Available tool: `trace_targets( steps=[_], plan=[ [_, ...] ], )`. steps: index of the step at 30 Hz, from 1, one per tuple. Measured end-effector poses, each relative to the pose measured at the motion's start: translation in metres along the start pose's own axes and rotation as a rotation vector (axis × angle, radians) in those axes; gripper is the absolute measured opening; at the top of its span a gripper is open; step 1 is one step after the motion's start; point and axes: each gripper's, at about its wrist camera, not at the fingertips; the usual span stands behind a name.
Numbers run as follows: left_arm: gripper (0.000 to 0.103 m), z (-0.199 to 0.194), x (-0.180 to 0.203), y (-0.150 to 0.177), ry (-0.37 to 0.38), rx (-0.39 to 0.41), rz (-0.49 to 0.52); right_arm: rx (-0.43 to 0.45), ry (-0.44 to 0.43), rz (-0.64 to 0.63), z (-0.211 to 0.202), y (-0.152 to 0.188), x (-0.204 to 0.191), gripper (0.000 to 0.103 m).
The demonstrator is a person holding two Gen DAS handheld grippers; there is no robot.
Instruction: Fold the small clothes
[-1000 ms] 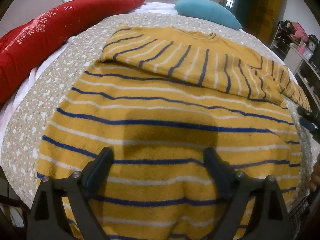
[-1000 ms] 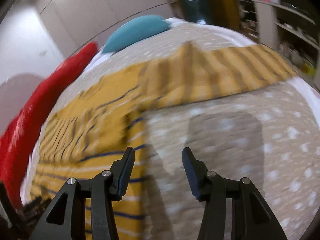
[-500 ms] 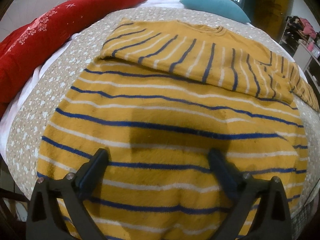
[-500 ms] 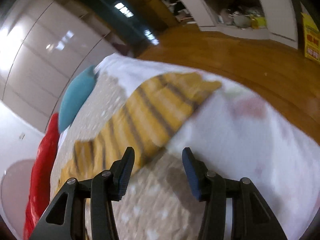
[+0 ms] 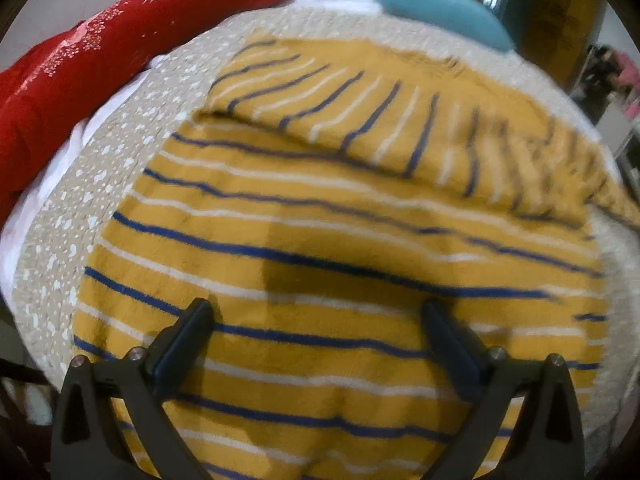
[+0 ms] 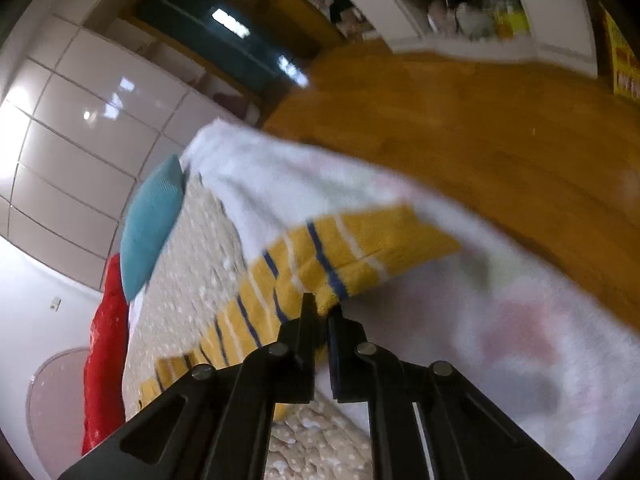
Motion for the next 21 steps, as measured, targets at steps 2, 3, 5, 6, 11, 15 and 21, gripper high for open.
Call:
trace_targets(
  steps=[2, 3, 5, 6, 11, 15, 21],
  plan=[
    [0.103, -0.014, -0.001, 0.001, 0.03, 0.043, -0.006, 0.072, 0.033, -0.01, -0.026, -0.006, -0.003, 0.005],
    [0.103, -0.019, -0.002, 0.0, 0.035, 0.06, -0.006, 0.101, 0.045, -0.009, -0.039, -0.008, -0.004, 0.005],
    [0.103, -0.03, -0.004, -0.001, 0.055, 0.09, 0.0, 0.131, 0.063, -0.028, -0.054, -0.009, -0.012, 0.005],
    [0.103, -0.033, -0.006, -0.001, 0.065, 0.098, 0.001, 0.133, 0.08, -0.064, -0.057, -0.006, -0.022, 0.005],
    [0.103, -0.046, -0.025, -0.001, 0.122, 0.14, -0.017, 0.152, 0.169, -0.271, -0.057, 0.031, -0.096, 0.005],
    [0.103, -0.053, -0.052, 0.006, 0.145, 0.174, -0.056, 0.113, 0.145, -0.453, -0.036, 0.082, -0.18, 0.005],
    [0.103, -0.059, -0.096, 0.021, 0.145, 0.225, -0.117, -0.016, 0.052, -0.803, 0.022, 0.198, -0.323, 0.005]
  ],
)
Point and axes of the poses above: each gripper's, at about its wrist camera, not at the fingertips, and z roughly the way its jaws point, x to its right, y to its underside, and after that the axes turned 15 degrees about -x, right-handed
